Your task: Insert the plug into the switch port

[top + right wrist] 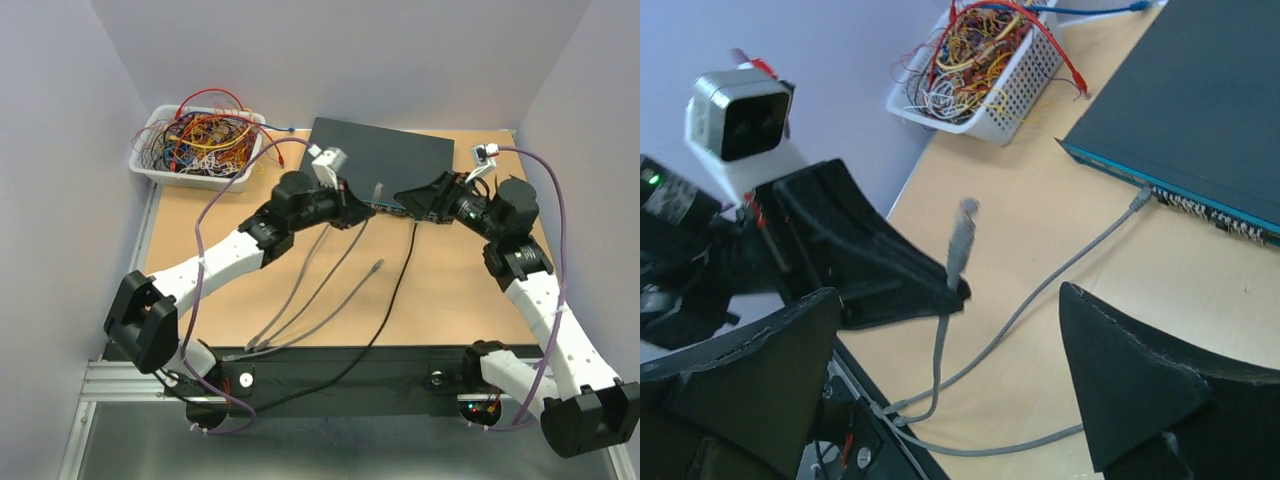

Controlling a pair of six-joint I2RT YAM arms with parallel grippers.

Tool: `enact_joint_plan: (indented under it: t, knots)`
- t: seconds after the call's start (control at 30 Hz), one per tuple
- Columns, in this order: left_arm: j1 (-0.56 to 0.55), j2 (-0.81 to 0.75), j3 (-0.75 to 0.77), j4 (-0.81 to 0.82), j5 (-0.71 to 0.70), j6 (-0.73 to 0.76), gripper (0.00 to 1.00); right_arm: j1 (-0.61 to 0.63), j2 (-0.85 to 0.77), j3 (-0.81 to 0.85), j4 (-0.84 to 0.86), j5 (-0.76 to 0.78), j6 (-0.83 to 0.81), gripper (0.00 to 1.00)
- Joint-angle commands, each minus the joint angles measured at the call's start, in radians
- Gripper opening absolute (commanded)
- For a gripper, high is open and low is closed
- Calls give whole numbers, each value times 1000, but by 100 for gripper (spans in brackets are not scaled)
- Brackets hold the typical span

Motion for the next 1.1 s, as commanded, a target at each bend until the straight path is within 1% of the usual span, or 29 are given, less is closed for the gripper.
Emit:
enact_joint_plan:
  t: [0.0, 0.07, 0.13, 0.17, 0.2, 0.23, 0.27, 0.3, 0.33, 0.37, 0.4, 0.43, 0.63, 0.83, 1.07]
  knots:
    - [89, -90, -85, 362, 264, -243, 0, 7, -59, 6, 36, -9, -25, 92]
    - [100, -99, -104, 428, 288, -267, 0, 7, -71, 3, 47, -30, -16, 86]
    - [109, -98, -142, 517, 344, -346, 0, 6, -78, -2, 89, -62, -5, 82]
    - [118, -96, -162, 654, 366, -390, 0, 7, -76, -7, 111, -84, 15, 77]
    - [123, -90, -179, 730, 401, -488, 0, 7, -77, -20, 134, -119, 29, 75]
    - [127, -72, -208, 875, 416, -535, 0, 6, -81, -31, 190, -133, 46, 72]
    - [129, -61, -220, 940, 427, -578, 0, 7, -79, -39, 220, -159, 84, 70]
    - [132, -47, -228, 995, 439, -652, 0, 6, -79, -48, 255, -176, 107, 68]
    - [134, -23, -240, 1049, 446, -685, 0, 6, -79, -78, 345, -196, 131, 65]
    - [134, -10, -243, 1136, 450, -711, 0, 7, -81, -88, 382, -208, 174, 64]
    - [134, 13, -248, 1167, 452, -753, 0, 7, -79, -92, 416, -223, 185, 63]
    - [132, 22, -246, 1208, 455, -767, 0, 6, -74, -94, 424, -226, 188, 60]
    - [132, 45, -251, 1230, 450, -785, 0, 6, -77, -97, 442, -233, 188, 55]
    - [131, 59, -248, 1249, 446, -799, 0, 7, -64, -102, 473, -243, 198, 54]
    - [124, 60, -242, 1226, 438, -782, 0, 7, -45, -112, 514, -243, 216, 51]
